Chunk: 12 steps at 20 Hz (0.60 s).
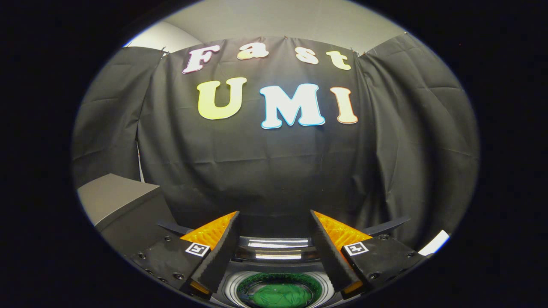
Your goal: Put the clothes into the washing machine and then close the washing machine lid.
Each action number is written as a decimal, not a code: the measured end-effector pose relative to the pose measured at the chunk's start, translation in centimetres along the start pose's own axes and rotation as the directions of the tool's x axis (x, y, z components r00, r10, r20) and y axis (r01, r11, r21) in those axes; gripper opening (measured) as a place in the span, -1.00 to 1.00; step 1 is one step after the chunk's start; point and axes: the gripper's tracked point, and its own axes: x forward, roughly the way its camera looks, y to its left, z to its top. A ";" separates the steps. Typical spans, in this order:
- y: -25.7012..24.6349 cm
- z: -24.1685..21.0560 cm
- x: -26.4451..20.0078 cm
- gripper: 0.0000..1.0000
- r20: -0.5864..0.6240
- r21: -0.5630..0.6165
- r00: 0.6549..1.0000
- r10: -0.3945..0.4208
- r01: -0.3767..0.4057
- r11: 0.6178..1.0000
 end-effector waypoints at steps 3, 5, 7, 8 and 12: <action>0.0 -0.7 -0.9 0.95 -0.006 0.002 1.000 0.000 0.000 1.000; 0.1 -1.0 -1.5 0.95 -0.008 0.006 1.000 0.001 -0.001 1.000; 0.1 -1.4 -1.9 0.95 -0.015 0.012 1.000 0.000 0.000 1.000; 0.1 -1.6 -2.2 0.95 -0.017 0.014 1.000 0.001 0.000 1.000; 0.2 -2.4 -3.2 0.95 -0.032 0.021 0.999 0.003 -0.002 1.000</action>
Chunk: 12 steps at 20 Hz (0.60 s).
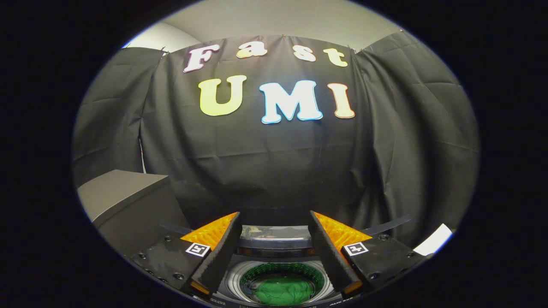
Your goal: Put the clothes into the washing machine and then close the washing machine lid.
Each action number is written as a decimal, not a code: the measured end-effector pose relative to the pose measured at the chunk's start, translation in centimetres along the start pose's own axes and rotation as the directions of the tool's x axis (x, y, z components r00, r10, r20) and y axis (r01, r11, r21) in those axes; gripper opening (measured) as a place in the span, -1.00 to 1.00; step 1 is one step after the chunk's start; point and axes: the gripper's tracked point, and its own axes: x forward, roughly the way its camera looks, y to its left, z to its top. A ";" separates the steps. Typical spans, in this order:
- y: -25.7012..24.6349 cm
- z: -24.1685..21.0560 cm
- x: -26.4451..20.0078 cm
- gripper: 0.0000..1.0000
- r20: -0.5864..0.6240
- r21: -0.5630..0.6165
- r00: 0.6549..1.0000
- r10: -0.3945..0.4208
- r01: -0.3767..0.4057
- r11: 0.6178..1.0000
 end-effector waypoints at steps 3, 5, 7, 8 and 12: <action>-0.2 -0.7 -0.8 0.95 -0.010 0.011 1.000 -0.006 0.006 1.000; -0.2 -0.8 -1.4 0.95 -0.008 0.009 1.000 -0.007 0.007 1.000; -0.1 -0.9 -2.0 0.95 -0.005 0.003 1.000 -0.007 0.007 1.000; 0.0 -0.7 -2.3 0.95 -0.002 0.003 1.000 -0.006 0.006 1.000; 0.6 1.1 -4.2 0.95 0.038 0.002 0.999 -0.005 0.005 1.000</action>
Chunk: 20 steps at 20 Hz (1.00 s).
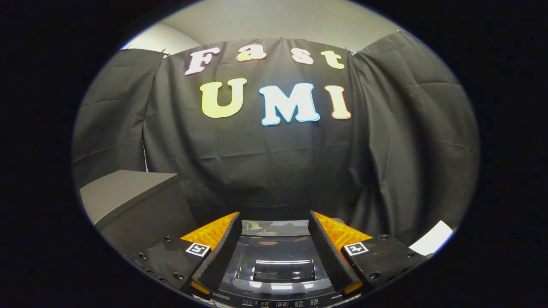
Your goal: Put the clothes into the washing machine and then close the washing machine lid.
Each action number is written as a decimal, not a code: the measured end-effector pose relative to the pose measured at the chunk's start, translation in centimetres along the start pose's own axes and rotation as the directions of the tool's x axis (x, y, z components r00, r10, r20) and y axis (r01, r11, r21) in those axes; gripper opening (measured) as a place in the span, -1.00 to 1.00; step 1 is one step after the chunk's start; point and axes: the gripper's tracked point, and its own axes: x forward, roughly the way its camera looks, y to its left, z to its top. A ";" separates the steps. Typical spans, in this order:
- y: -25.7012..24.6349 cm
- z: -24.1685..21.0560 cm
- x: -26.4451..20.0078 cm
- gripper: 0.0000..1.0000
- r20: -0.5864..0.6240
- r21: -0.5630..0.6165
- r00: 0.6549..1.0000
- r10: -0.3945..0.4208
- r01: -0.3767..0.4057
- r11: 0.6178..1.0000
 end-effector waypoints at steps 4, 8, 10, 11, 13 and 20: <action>1.2 3.1 -3.0 0.95 0.063 -0.010 0.998 0.003 -0.003 1.000; 2.2 5.2 -6.0 0.95 0.097 -0.019 0.995 -0.006 0.008 1.000; 2.5 6.0 -7.8 0.94 0.116 -0.028 0.993 -0.014 0.018 0.999; 2.7 6.3 -8.5 0.94 0.124 -0.033 0.992 -0.019 0.023 0.999; 3.0 6.8 -10.2 0.94 0.139 -0.041 0.990 -0.024 0.030 0.999; 3.9 7.5 -16.3 0.94 0.174 -0.038 0.984 -0.048 0.055 0.998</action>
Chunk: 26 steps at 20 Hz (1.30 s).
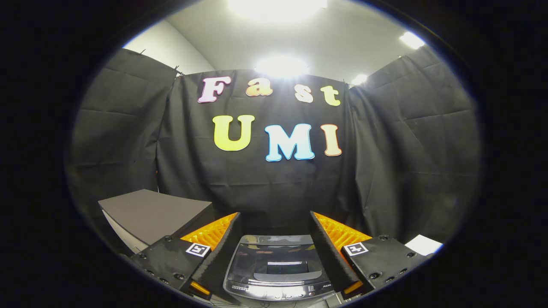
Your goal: Put the clothes into the washing machine and then close the washing machine lid.
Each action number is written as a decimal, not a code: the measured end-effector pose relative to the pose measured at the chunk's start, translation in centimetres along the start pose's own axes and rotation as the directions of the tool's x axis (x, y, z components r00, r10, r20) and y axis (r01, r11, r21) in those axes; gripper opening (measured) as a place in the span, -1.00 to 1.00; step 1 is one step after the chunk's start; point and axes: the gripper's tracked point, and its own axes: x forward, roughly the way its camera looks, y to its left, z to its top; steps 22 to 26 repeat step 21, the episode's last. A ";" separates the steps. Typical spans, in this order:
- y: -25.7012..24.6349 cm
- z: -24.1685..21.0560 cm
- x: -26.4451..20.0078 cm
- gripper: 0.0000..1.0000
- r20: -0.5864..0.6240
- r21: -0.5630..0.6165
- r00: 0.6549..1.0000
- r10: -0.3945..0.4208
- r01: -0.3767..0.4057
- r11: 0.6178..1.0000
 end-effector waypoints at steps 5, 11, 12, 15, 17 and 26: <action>0.4 0.2 -3.1 0.95 0.010 -0.008 1.000 -0.013 0.013 1.000; 1.2 0.2 -4.7 0.95 0.015 -0.007 1.000 -0.013 0.013 1.000; 1.3 0.4 -4.8 0.95 0.020 -0.009 1.000 -0.013 0.013 1.000; 1.9 0.7 -4.9 0.95 0.030 -0.014 1.000 -0.004 0.005 1.000; 2.1 0.9 -5.1 0.95 0.030 -0.010 1.000 -0.002 0.003 1.000; 2.3 1.1 -5.1 0.94 0.037 -0.010 0.999 -0.005 0.005 1.000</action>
